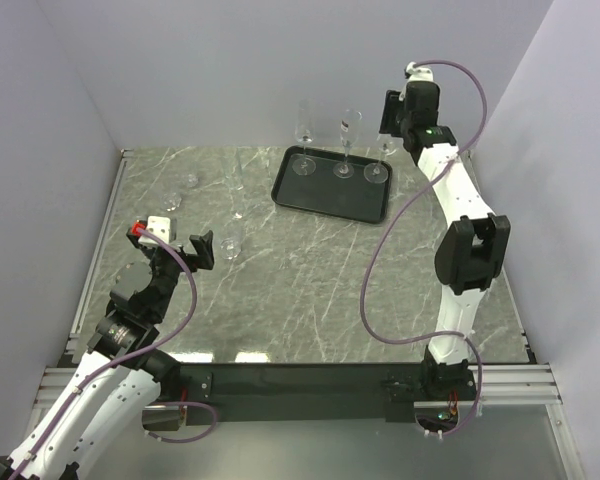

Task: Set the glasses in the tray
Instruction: Place the glass into the tray

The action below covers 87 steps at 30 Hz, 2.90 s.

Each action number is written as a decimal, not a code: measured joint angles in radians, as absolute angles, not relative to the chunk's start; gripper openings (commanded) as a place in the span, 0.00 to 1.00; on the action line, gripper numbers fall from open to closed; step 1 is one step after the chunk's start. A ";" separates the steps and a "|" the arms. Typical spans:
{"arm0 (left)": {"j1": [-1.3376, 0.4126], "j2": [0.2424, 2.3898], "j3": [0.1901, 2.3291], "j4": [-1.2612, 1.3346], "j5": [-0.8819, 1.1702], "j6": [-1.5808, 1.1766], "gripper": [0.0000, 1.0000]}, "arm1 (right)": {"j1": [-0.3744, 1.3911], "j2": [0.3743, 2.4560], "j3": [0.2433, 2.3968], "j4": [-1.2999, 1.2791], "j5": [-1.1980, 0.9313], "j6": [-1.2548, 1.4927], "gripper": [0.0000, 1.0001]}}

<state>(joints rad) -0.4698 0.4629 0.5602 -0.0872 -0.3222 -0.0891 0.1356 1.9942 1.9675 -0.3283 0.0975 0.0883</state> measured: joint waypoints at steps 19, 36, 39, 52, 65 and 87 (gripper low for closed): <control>-0.468 0.471 0.554 -0.086 -0.311 -0.086 0.99 | 0.153 2.105 2.032 -0.316 0.111 0.084 0.13; -0.465 0.478 0.549 -0.086 -0.305 -0.082 0.99 | 0.165 2.147 2.061 -0.299 0.113 0.080 0.34; -0.465 0.478 0.549 -0.086 -0.303 -0.079 1.00 | 0.166 2.148 2.061 -0.298 0.115 0.080 0.40; -0.464 0.478 0.549 -0.086 -0.301 -0.071 1.00 | 0.166 2.148 2.061 -0.297 0.120 0.079 0.58; -0.464 0.478 0.549 -0.086 -0.300 -0.071 0.99 | 0.166 2.148 2.063 -0.268 0.120 0.076 0.68; -0.464 0.463 0.547 -0.086 -0.300 -0.071 0.99 | 0.166 1.914 1.904 -0.235 0.027 -0.027 0.90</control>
<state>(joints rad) -0.4641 0.4629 0.5472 -0.0864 -0.3000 -0.0711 0.1661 1.9144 1.9038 -0.2348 0.0273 -0.0273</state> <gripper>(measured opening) 0.995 0.896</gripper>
